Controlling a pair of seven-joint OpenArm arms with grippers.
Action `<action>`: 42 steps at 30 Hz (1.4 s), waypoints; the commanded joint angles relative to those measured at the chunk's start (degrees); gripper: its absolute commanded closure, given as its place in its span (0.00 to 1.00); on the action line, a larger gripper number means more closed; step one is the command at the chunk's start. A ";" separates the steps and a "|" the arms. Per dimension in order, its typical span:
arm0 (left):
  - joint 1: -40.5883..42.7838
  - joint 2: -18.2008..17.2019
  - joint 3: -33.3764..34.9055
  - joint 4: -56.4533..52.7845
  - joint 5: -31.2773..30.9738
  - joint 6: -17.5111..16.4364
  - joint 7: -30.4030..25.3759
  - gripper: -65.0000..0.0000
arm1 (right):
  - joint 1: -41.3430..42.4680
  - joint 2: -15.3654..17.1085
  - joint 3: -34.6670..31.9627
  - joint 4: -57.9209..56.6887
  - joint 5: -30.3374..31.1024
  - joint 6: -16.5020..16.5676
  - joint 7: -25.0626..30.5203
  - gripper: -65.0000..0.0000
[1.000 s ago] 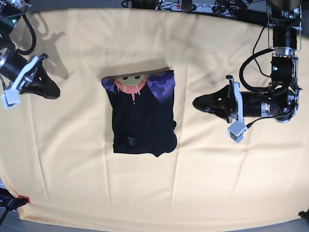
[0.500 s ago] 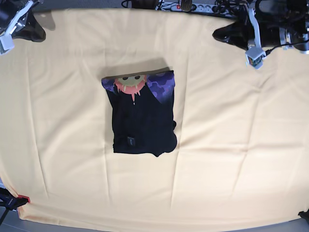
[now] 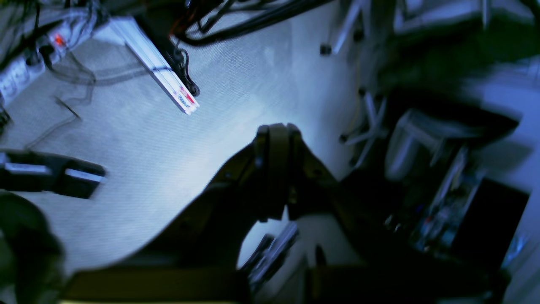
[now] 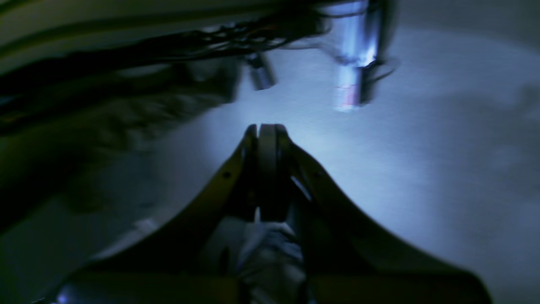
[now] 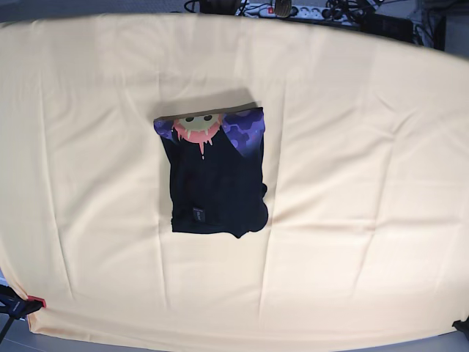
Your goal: Fold the T-shirt properly
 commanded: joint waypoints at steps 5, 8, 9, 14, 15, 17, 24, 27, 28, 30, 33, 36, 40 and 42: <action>-1.84 1.62 6.36 -9.38 7.89 -0.21 -9.35 1.00 | 4.85 0.26 -11.43 -13.40 -13.77 0.08 10.73 1.00; -7.85 1.64 13.05 -18.60 15.32 -0.21 -14.27 1.00 | 10.58 0.55 -17.97 -22.34 -23.93 0.08 18.88 1.00; -10.29 1.79 15.26 -22.16 17.40 0.52 -16.24 1.00 | 12.68 0.94 -20.09 -25.35 -26.71 0.08 21.55 1.00; -24.13 4.44 23.76 -43.43 30.93 1.29 -28.74 1.00 | 23.91 1.99 -29.79 -40.46 -41.18 0.08 36.98 1.00; -26.82 5.22 24.83 -47.78 33.81 1.31 -31.71 1.00 | 26.01 1.97 -31.36 -43.21 -44.44 0.08 40.44 1.00; -31.74 6.71 26.58 -56.24 39.45 1.31 -38.53 1.00 | 30.05 1.97 -34.21 -48.46 -51.25 0.08 48.41 1.00; -46.34 11.08 28.81 -80.87 59.41 8.44 -66.86 1.00 | 41.33 -0.50 -42.40 -63.41 -69.35 -12.46 69.51 1.00; -49.75 12.74 28.81 -86.31 64.48 18.53 -73.57 1.00 | 44.28 -2.78 -44.87 -67.65 -73.11 -23.80 73.07 1.00; -50.25 13.42 28.81 -87.38 64.78 20.83 -74.93 1.00 | 44.85 -3.41 -45.55 -68.78 -73.40 -26.71 74.77 1.00; -50.34 14.75 28.81 -88.35 64.63 24.00 -76.56 1.00 | 45.48 -4.74 -46.56 -70.55 -73.42 -29.90 78.44 1.00; -50.05 17.22 28.81 -88.48 64.61 29.81 -76.00 1.00 | 45.99 -7.41 -47.19 -71.49 -74.47 -32.41 80.28 1.00; -49.83 19.02 28.81 -89.81 62.93 33.44 -75.82 1.00 | 45.99 -9.92 -47.19 -71.49 -74.36 -33.57 80.28 1.00; -49.86 20.39 28.81 -92.02 61.35 33.38 -75.91 1.00 | 45.99 -11.85 -47.23 -71.49 -74.23 -31.54 80.24 1.00; -49.86 20.37 28.83 -92.06 61.42 33.35 -75.89 1.00 | 46.03 -12.50 -47.25 -71.47 -74.20 -30.93 80.24 1.00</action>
